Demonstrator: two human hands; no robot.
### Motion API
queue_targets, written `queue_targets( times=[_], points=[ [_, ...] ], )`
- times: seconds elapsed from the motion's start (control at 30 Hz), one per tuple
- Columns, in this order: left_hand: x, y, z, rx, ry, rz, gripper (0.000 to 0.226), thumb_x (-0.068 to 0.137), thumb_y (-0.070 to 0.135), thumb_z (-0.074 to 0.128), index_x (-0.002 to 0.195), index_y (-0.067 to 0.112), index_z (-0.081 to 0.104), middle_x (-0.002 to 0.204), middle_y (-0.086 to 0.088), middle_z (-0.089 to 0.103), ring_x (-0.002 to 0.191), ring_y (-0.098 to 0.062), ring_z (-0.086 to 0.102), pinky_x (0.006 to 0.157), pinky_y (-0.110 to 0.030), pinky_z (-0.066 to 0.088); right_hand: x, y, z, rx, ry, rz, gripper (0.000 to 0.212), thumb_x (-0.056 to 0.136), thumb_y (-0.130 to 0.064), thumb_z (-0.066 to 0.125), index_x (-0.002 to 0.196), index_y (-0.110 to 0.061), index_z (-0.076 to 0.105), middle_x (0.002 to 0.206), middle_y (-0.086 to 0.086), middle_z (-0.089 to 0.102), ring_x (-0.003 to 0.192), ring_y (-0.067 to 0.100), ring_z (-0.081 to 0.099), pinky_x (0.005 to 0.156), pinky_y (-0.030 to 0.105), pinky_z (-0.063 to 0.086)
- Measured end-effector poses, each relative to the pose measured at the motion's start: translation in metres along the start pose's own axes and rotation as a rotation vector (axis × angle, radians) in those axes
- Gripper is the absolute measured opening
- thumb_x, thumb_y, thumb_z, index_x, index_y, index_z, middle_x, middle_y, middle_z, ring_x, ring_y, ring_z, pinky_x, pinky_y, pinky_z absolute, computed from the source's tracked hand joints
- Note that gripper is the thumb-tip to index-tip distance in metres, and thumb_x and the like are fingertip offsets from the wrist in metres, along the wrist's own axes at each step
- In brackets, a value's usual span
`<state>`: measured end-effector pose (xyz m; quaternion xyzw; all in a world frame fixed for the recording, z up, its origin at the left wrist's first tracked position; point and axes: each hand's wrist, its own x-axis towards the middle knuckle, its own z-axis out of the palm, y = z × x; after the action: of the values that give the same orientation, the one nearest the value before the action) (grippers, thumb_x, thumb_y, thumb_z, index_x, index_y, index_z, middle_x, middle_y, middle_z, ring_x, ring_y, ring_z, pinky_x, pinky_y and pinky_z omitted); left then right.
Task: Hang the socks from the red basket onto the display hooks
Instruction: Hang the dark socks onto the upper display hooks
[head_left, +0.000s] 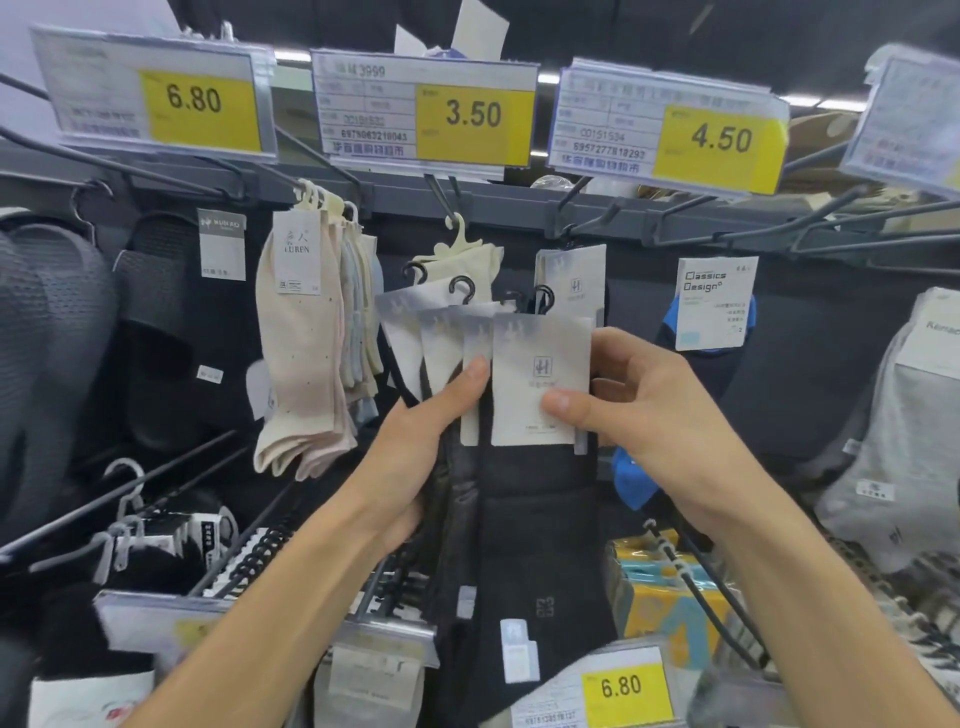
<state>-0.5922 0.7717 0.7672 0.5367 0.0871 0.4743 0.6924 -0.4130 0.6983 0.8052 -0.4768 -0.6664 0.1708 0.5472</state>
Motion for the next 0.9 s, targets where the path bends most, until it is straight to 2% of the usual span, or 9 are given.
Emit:
queue_targets(
  times=[0.13, 0.27, 0.33, 0.4, 0.47, 0.57, 0.73, 0.8, 0.9],
  points=[
    [0.001, 0.000, 0.000, 0.025, 0.042, 0.015, 0.050, 0.081, 0.040, 0.074, 0.123, 0.014, 0.071, 0.120, -0.011, 0.074, 0.112, -0.027, 0.071, 0.084, -0.035, 0.061, -0.001, 0.002, 0.001, 0.013, -0.086, 0.036, 0.035, 0.090, -0.010, 0.068, 0.117, -0.031, 0.061, 0.110, -0.017, 0.073, 0.101, 0.001, 0.069, 0.079, 0.015, 0.056],
    [0.003, 0.000, -0.002, 0.063, 0.059, -0.040, 0.051, 0.080, 0.053, 0.069, 0.119, 0.020, 0.075, 0.122, -0.010, 0.073, 0.115, -0.027, 0.069, 0.101, -0.043, 0.050, 0.003, 0.003, -0.007, 0.126, 0.051, 0.047, 0.036, 0.094, -0.001, 0.059, 0.127, -0.017, 0.059, 0.117, 0.000, 0.073, 0.111, 0.016, 0.068, 0.098, 0.039, 0.054],
    [0.004, 0.001, -0.004, 0.024, 0.085, -0.066, 0.046, 0.080, 0.051, 0.069, 0.111, 0.017, 0.078, 0.117, -0.011, 0.075, 0.106, -0.028, 0.072, 0.094, -0.041, 0.054, 0.009, 0.004, -0.014, 0.187, 0.174, 0.050, 0.036, 0.094, 0.001, 0.056, 0.126, -0.017, 0.060, 0.116, 0.003, 0.073, 0.110, 0.021, 0.068, 0.100, 0.048, 0.051],
    [0.003, 0.001, -0.007, -0.008, 0.074, -0.089, 0.048, 0.080, 0.047, 0.070, 0.104, 0.007, 0.078, 0.104, -0.016, 0.076, 0.086, -0.031, 0.074, 0.078, -0.038, 0.060, 0.017, 0.005, -0.022, 0.182, 0.268, 0.053, 0.035, 0.094, 0.002, 0.055, 0.120, -0.021, 0.060, 0.114, 0.002, 0.074, 0.107, 0.023, 0.069, 0.099, 0.053, 0.051],
    [0.002, 0.002, -0.006, -0.034, 0.037, -0.113, 0.054, 0.081, 0.041, 0.069, 0.113, -0.002, 0.070, 0.098, -0.020, 0.075, 0.076, -0.031, 0.072, 0.068, -0.036, 0.060, 0.028, 0.007, -0.029, 0.157, 0.325, 0.063, 0.034, 0.093, 0.001, 0.055, 0.113, -0.025, 0.061, 0.108, -0.003, 0.075, 0.103, 0.021, 0.071, 0.095, 0.048, 0.054],
    [0.002, 0.002, -0.004, -0.023, 0.042, -0.093, 0.055, 0.080, 0.034, 0.066, 0.120, -0.004, 0.066, 0.096, -0.020, 0.076, 0.072, -0.029, 0.074, 0.061, -0.032, 0.060, 0.046, 0.008, -0.035, 0.096, 0.379, 0.058, 0.031, 0.090, -0.001, 0.058, 0.111, -0.024, 0.059, 0.106, -0.003, 0.074, 0.103, 0.020, 0.070, 0.094, 0.043, 0.055],
    [0.004, -0.002, -0.008, 0.090, 0.122, 0.005, 0.046, 0.073, 0.029, 0.075, 0.116, 0.012, 0.073, 0.106, -0.015, 0.077, 0.091, -0.032, 0.076, 0.069, -0.035, 0.062, 0.062, 0.008, -0.033, -0.030, 0.321, 0.000, 0.053, 0.090, -0.008, 0.058, 0.140, -0.021, 0.046, 0.123, -0.003, 0.067, 0.112, 0.013, 0.064, 0.100, 0.042, 0.052],
    [0.004, -0.003, -0.011, 0.138, 0.151, 0.014, 0.041, 0.066, 0.031, 0.080, 0.105, 0.018, 0.078, 0.102, -0.012, 0.078, 0.089, -0.028, 0.077, 0.065, -0.031, 0.061, 0.064, 0.010, -0.032, -0.063, 0.295, -0.015, 0.064, 0.094, -0.007, 0.057, 0.151, -0.024, 0.032, 0.128, -0.007, 0.063, 0.114, 0.004, 0.062, 0.098, 0.030, 0.052],
    [0.004, -0.002, -0.011, 0.174, 0.115, 0.029, 0.034, 0.063, 0.033, 0.082, 0.097, 0.026, 0.080, 0.101, -0.008, 0.079, 0.087, -0.023, 0.077, 0.064, -0.026, 0.060, 0.067, 0.013, -0.026, -0.124, 0.247, -0.060, 0.071, 0.097, -0.006, 0.055, 0.157, -0.023, 0.020, 0.134, -0.010, 0.056, 0.108, -0.011, 0.059, 0.085, 0.011, 0.050]
  ],
)
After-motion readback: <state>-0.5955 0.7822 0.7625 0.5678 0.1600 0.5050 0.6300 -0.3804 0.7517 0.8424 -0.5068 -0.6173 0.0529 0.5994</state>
